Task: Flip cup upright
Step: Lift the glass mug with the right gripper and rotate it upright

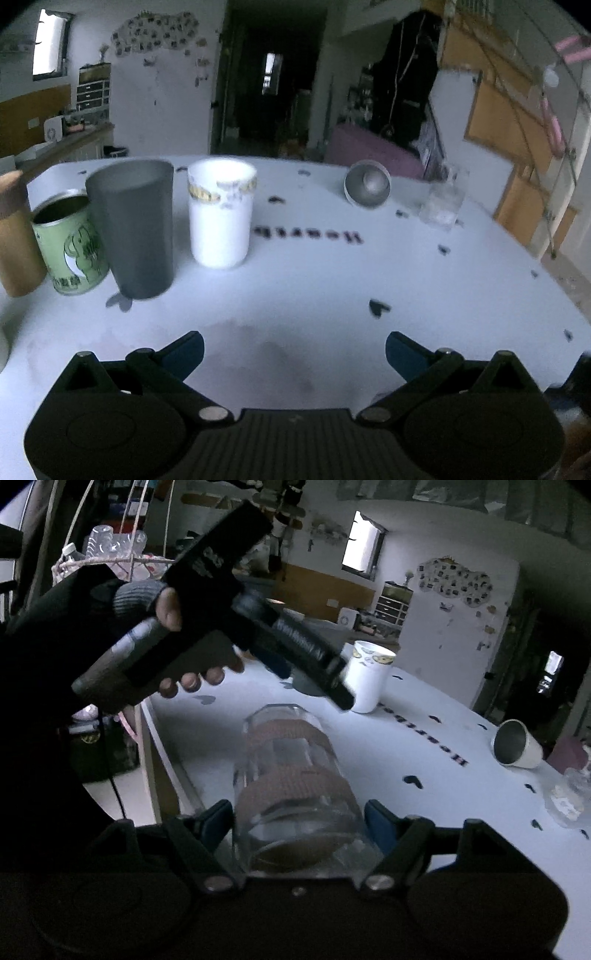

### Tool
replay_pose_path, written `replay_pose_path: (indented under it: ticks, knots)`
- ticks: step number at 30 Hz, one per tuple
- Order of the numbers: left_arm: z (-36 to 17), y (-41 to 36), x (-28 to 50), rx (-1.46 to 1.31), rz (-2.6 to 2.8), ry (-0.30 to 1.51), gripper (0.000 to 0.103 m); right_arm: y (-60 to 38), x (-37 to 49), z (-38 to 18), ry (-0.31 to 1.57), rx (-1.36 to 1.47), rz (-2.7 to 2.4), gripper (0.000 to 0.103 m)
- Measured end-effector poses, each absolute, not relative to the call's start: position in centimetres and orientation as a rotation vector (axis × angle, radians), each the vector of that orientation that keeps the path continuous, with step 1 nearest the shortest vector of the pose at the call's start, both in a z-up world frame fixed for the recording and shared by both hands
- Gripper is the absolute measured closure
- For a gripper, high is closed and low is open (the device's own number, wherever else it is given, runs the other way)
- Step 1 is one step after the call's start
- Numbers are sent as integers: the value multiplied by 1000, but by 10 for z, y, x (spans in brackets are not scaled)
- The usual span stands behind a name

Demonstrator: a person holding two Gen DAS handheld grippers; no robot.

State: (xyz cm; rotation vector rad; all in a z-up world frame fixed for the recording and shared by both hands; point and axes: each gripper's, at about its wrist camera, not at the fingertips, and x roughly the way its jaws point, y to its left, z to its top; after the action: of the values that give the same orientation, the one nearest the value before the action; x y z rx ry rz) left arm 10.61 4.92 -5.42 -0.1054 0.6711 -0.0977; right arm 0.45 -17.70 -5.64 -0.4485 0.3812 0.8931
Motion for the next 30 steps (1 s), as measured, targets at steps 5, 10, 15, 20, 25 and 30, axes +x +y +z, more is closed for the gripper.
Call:
replay_pose_path:
  ticks: [5,10,15,20,25,30]
  knots:
    - [-66,55,97,-112,-98,703,0,-189,11,-57,393,-440,820,15]
    - [-69,62,83,-137,-120,729,0,-206,27,-56,414,-378,674,15]
    - [-69,57,70,-136,-131,732,0,-211,48,-58,449,-271,568,15]
    - [-70,52,64,-108,-164,752,0,-208,71,-61,488,-165,497,15]
    - [-52,50,67,-125,-164,709,1,-209,82,-67,511,-77,473,15]
    - [-35,40,95,-248,-261,741,8,-214,84,-72,532,-20,469,15]
